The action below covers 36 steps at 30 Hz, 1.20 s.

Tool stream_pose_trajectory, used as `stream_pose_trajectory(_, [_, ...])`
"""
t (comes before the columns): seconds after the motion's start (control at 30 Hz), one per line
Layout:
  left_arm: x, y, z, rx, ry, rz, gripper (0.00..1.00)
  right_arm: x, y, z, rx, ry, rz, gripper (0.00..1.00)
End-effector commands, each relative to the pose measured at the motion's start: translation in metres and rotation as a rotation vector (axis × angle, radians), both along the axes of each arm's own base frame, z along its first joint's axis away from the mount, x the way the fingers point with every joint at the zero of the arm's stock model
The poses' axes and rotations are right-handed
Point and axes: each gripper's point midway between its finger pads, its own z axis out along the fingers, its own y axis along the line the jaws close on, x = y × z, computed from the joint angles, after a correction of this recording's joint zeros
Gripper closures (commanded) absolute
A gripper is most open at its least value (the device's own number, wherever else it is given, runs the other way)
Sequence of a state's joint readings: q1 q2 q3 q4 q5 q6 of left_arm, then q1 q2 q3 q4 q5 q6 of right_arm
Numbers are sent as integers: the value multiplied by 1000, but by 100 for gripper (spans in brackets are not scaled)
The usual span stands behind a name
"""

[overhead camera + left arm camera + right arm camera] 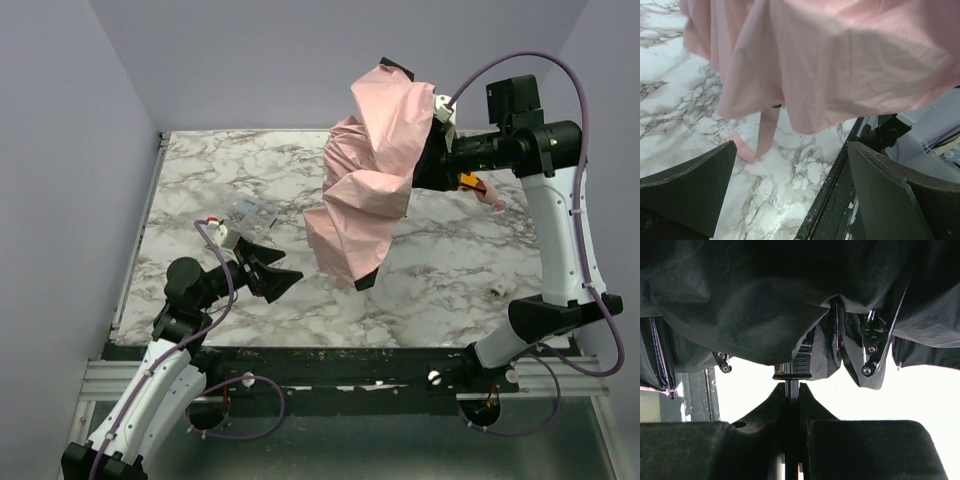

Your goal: Put away the umbrella

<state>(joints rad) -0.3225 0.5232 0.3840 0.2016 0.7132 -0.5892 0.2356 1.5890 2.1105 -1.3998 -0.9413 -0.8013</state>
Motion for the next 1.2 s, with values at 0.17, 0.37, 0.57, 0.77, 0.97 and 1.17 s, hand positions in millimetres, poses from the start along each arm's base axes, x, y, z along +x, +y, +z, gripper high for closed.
stream_pose_trajectory(0.17, [-35, -11, 1, -10, -281, -189, 2, -28, 3, 69, 122, -157, 7, 100])
stream_pose_trajectory(0.37, [-29, -13, -14, 254, -534, -284, 2, -49, -1, 89, 149, -214, 5, 100])
stream_pose_trajectory(0.57, [-27, -20, -4, 274, -648, -360, 2, -57, -10, 88, 121, -245, -33, 100])
stream_pose_trajectory(0.77, [-47, -6, 42, 271, -780, -278, 3, -53, -17, 53, 25, -207, -21, 100])
stream_pose_trajectory(0.97, [-39, 7, 82, 204, -697, -100, 2, -24, -25, 12, -82, -225, -48, 100])
stream_pose_trajectory(1.17, [-25, -9, 50, 215, -543, -214, 3, -1, -12, 48, -30, -273, -17, 100])
